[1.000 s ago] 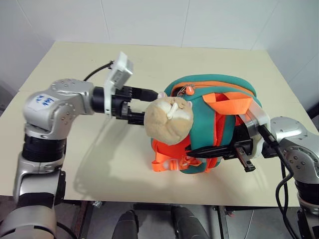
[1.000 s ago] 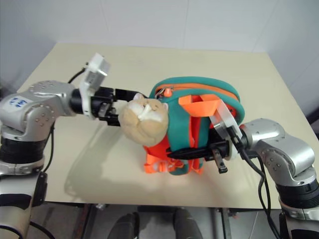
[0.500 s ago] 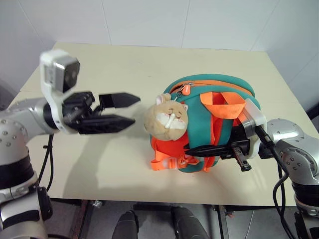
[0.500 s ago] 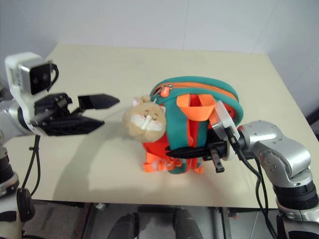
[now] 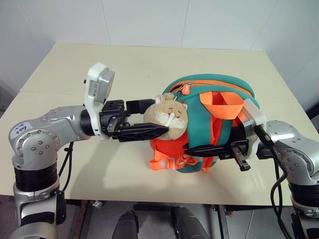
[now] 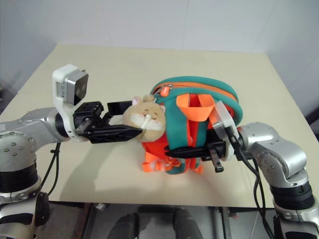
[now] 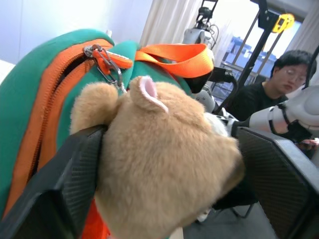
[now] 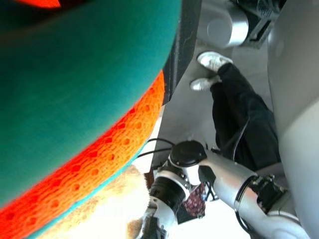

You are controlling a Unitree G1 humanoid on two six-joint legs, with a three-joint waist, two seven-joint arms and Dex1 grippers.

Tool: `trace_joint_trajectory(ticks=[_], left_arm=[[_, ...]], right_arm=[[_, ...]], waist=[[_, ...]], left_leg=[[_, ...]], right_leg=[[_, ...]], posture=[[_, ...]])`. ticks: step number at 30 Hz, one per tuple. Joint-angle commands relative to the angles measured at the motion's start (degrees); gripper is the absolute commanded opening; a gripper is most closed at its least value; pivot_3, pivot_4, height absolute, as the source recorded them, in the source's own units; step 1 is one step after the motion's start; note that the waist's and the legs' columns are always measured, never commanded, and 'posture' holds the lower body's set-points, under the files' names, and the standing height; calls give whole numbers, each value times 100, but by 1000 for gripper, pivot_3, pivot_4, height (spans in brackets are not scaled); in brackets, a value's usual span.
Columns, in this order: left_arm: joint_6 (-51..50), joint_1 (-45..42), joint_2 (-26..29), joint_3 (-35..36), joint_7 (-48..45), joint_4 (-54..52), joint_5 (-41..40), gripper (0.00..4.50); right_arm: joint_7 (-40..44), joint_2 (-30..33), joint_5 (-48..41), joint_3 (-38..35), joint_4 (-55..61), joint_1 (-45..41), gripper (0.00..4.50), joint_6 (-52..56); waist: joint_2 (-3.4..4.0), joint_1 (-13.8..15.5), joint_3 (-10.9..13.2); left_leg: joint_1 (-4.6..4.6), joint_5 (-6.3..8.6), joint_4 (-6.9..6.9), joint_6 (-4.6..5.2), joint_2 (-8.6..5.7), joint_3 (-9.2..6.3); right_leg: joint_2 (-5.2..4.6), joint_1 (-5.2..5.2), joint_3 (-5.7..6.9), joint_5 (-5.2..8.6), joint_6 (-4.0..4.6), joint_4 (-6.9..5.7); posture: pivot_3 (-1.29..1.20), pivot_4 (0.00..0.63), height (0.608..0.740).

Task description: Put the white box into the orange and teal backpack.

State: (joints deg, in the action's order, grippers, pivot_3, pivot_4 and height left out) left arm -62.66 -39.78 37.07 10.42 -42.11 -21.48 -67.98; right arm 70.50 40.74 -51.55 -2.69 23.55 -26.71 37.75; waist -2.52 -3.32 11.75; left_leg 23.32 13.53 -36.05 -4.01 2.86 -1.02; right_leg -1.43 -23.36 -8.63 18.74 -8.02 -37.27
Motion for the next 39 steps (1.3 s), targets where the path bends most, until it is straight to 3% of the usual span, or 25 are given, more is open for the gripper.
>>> trace_joint_trajectory(ticks=[1,7,12,20,29,39], left_arm=[[-77,-158,210,-39,-23,27,-35,3074],[-115,-353,691,-1,-308,279,56,1401],[-97,-662,1168,-73,-763,605,255,634],[-56,-829,1763,-330,-1513,1046,754,435],[389,-677,2204,-981,-2379,1740,1872,434],[1037,-344,2002,-2030,-3039,2269,3100,422]], right_arm=[[-218,-162,-241,-314,290,139,0,-201],[-661,-429,-339,-556,446,447,0,-376],[-1101,-711,-421,-711,662,810,0,-514],[-1418,-874,-587,-777,840,1087,0,-650],[-1488,-738,-637,-748,939,1249,0,-625],[-1497,-494,-565,-737,957,1361,0,-568]], waist=[[0,-6,0],[0,-10,0],[1,-9,1],[2,-22,1],[2,-10,1],[2,-4,1]], left_leg=[[0,0,1,0,0,1],[-1,0,0,0,-1,3],[0,0,8,0,-1,4],[0,0,25,0,0,6],[2,0,46,0,1,6],[2,0,46,0,1,7]], right_leg=[[0,0,-1,0,0,0],[0,0,-3,0,0,1],[2,-5,-2,2,3,2],[2,-7,-2,3,6,18],[1,-12,-1,7,10,29],[1,-12,-1,9,13,28]], posture=[[0,150,740],[0,150,740],[0,150,740],[0,150,740],[0,150,740],[0,150,740]])
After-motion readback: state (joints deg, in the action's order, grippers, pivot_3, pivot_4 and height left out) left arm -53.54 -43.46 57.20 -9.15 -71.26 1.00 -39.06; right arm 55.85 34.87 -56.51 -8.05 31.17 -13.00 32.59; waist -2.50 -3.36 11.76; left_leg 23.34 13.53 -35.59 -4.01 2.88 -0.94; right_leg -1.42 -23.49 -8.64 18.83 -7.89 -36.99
